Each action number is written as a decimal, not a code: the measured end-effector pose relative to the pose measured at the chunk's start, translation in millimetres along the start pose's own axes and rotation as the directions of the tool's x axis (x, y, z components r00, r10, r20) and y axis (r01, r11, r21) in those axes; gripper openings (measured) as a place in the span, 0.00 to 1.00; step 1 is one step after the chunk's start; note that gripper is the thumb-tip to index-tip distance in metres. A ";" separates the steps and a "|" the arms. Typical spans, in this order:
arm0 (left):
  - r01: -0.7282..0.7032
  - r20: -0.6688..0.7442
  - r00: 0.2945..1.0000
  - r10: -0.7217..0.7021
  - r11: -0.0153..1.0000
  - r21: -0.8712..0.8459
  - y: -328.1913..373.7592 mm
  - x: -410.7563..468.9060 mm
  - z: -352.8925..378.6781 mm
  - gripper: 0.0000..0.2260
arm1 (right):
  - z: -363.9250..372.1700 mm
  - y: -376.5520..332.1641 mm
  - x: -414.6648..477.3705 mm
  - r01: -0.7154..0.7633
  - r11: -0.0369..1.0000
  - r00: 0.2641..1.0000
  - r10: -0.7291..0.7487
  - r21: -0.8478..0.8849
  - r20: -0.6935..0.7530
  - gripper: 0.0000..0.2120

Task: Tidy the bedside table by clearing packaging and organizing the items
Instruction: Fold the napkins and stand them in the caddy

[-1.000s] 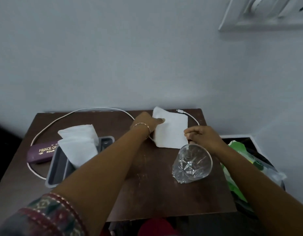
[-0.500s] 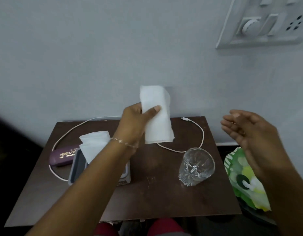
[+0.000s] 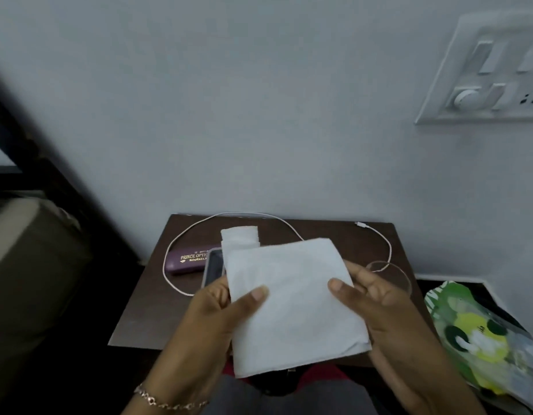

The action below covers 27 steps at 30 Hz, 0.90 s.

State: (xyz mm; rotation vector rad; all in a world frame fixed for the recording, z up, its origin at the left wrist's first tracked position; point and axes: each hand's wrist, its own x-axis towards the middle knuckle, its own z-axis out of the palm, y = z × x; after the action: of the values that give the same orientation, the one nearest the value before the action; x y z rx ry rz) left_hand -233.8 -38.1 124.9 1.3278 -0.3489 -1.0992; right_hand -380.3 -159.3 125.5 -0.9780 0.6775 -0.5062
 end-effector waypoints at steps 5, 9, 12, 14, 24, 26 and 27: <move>-0.011 0.046 0.999 0.013 0.999 -0.044 -16.9 -7.9 -26.9 0.15 | 10.0 29.2 -3.4 -0.030 0.998 0.999 0.029 -0.057 -0.031 0.13; 0.041 0.071 0.997 -0.032 0.992 -0.118 -32.0 -9.7 -38.7 0.19 | 12.6 48.3 -4.7 -0.070 0.992 0.996 0.064 -0.103 -0.059 0.09; 0.067 0.029 0.997 -0.066 0.995 -0.068 -49.7 -10.7 -46.1 0.14 | 10.3 54.2 -4.4 -0.088 0.991 0.995 0.083 -0.103 -0.057 0.09; 0.082 -0.032 0.996 -0.083 0.996 -0.047 -58.6 -10.4 -48.4 0.13 | 9.1 58.3 -3.5 -0.089 0.982 0.995 0.081 -0.167 -0.056 0.10; -0.213 -0.195 0.942 0.273 0.936 0.279 -67.9 -14.8 -12.1 0.17 | 40.3 85.1 -7.6 0.075 0.772 0.971 -0.202 -0.631 -0.131 0.12; -0.269 -0.206 0.918 0.338 0.914 0.303 -72.7 -15.2 -0.6 0.20 | 48.1 90.2 -8.7 0.099 0.733 0.959 -0.250 -0.673 -0.131 0.11; -0.282 -0.215 0.909 0.357 0.907 0.313 -75.2 -14.5 3.6 0.21 | 50.7 91.5 -8.8 0.107 0.726 0.958 -0.259 -0.679 -0.127 0.12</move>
State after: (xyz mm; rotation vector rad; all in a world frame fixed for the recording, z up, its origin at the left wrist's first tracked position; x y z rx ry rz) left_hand -276.4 -18.3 64.3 1.5776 -0.5126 -0.5955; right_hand -341.8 -80.8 67.4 -1.7071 0.9974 -0.5590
